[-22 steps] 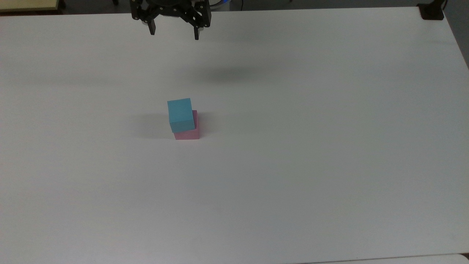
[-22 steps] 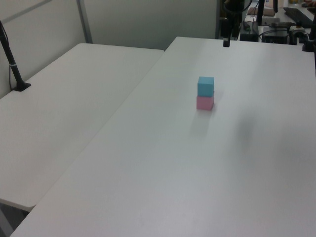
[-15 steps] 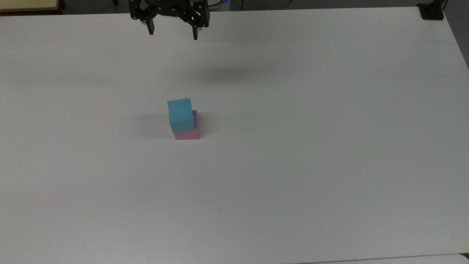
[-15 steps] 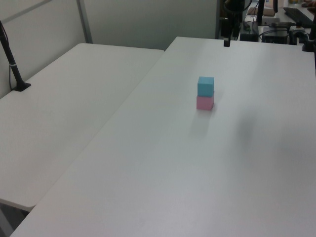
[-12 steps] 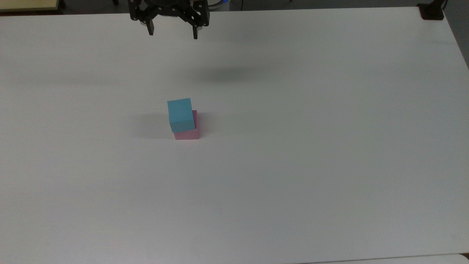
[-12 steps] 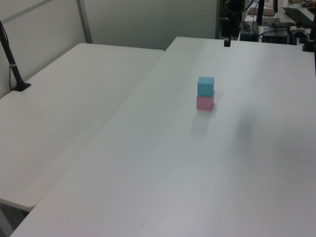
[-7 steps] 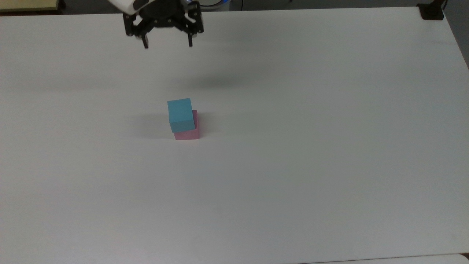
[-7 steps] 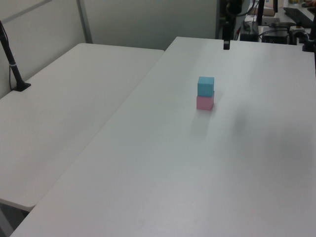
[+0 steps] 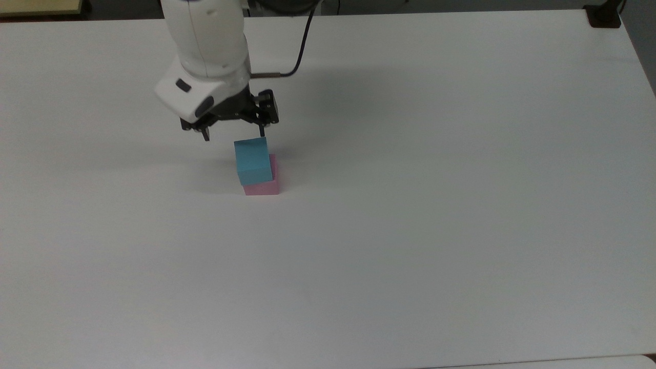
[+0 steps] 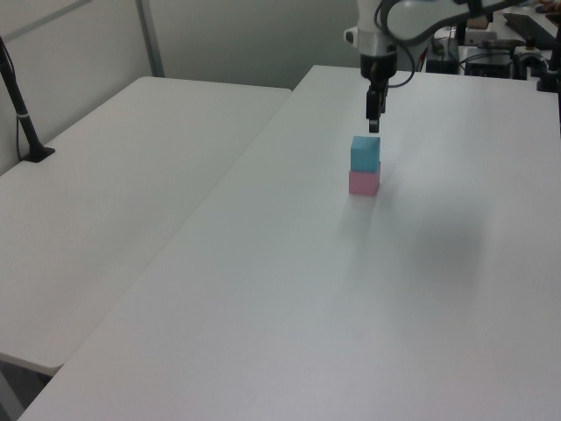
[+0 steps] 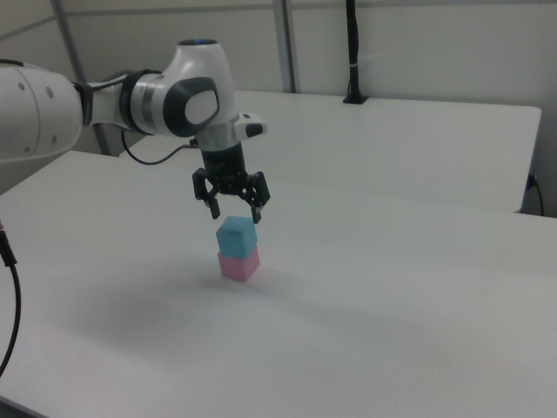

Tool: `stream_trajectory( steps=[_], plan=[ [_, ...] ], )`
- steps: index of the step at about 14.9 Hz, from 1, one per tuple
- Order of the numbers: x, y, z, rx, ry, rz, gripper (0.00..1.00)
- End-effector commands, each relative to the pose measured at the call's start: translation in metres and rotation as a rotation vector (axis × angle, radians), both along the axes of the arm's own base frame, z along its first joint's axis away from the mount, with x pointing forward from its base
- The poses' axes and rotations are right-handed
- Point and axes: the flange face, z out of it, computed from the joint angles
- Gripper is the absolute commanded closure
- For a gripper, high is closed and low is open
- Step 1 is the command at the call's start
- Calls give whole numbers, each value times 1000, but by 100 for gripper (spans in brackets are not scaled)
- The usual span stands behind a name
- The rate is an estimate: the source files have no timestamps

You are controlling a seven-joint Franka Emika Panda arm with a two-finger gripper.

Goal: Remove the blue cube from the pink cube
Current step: 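Lower the open gripper onto the light-blue cube and close on it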

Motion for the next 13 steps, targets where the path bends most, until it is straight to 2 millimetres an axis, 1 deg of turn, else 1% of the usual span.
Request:
stream_trajectory(
  steps=[1, 5, 7, 8, 10, 11, 12, 13],
  plan=[
    [1, 9, -11, 13, -3, 23, 0],
    [2, 16, -15, 28, 0, 27, 0],
    [5, 17, -27, 27, 10, 28, 0],
    [7, 19, -29, 27, -4, 21, 0],
    [8, 27, -44, 24, -12, 2, 0],
    [9, 28, -46, 24, -18, 2, 1],
    [9, 28, -47, 24, -18, 3, 15],
    [9, 29, -48, 24, -17, 4, 32]
  ],
)
